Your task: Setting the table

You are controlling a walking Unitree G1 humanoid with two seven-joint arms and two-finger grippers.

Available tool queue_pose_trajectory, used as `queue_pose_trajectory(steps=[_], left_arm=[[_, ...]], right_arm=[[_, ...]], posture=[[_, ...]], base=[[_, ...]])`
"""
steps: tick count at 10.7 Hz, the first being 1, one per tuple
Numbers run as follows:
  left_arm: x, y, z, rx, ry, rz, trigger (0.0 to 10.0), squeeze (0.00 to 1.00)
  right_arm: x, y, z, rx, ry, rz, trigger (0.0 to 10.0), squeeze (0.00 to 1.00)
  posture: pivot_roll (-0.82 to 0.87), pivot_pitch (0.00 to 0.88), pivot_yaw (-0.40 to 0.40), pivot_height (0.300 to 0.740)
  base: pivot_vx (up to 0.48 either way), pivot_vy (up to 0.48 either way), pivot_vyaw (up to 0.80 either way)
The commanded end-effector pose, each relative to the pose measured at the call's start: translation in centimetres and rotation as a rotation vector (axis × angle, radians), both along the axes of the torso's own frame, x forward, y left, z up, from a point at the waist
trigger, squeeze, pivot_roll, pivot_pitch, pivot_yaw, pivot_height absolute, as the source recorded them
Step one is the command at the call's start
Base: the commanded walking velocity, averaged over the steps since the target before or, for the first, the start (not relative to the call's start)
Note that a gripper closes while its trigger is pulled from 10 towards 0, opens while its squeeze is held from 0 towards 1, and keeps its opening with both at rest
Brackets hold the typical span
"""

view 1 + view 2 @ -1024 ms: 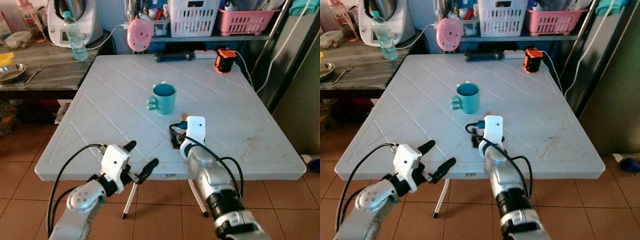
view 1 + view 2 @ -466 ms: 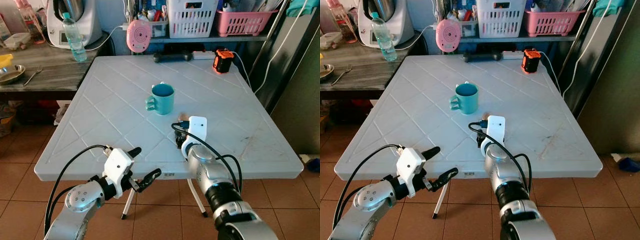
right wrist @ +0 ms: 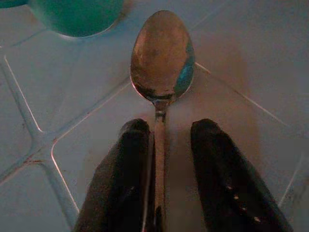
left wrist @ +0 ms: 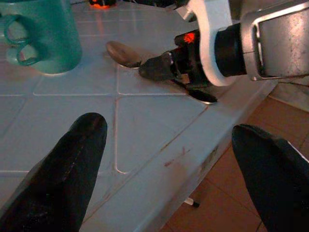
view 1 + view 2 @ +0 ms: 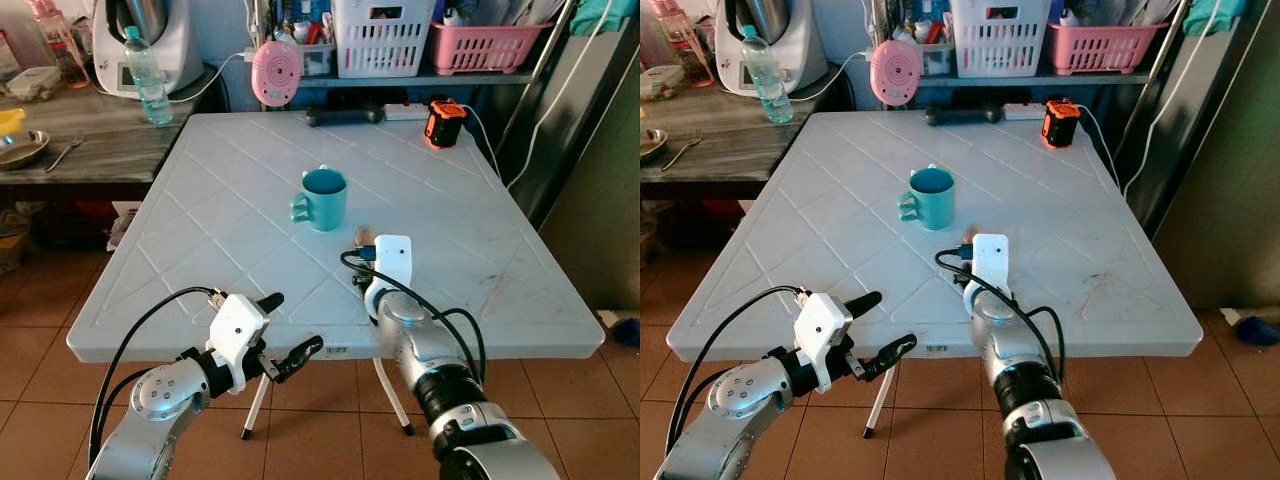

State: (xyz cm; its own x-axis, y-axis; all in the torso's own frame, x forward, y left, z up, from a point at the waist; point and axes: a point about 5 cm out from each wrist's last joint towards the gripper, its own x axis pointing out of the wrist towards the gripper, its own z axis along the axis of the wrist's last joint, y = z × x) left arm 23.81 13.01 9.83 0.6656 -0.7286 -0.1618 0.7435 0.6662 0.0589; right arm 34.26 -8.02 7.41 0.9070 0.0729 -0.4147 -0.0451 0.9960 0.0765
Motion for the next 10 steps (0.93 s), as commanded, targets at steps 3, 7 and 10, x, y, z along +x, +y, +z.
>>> queue_pose_trajectory(steps=[3, 7, 10], left_arm=[[0.1, -0.1, -0.1, 0.016, 0.007, -0.019, 10.0, 0.00], [0.1, 0.1, -0.2, 0.021, 0.016, -0.033, 10.0, 0.00], [0.1, 0.2, -0.3, 0.028, 0.015, -0.030, 10.0, 0.00]], right_arm=[[-2.7, -0.6, -4.0, 0.017, 0.189, -0.002, 0.0, 0.00], [-3.0, -0.8, -4.2, 0.031, 0.191, -0.012, 0.0, 0.00], [-3.1, -0.7, -4.1, 0.048, 0.191, -0.002, 0.0, 0.00]], posture=[[0.10, 0.000, 0.049, 0.740], [0.10, 0.000, 0.060, 0.740], [0.10, 0.000, 0.058, 0.740]], base=[[0.000, 0.000, 0.00], [0.000, 0.000, 0.00], [0.000, 0.000, 0.00]])
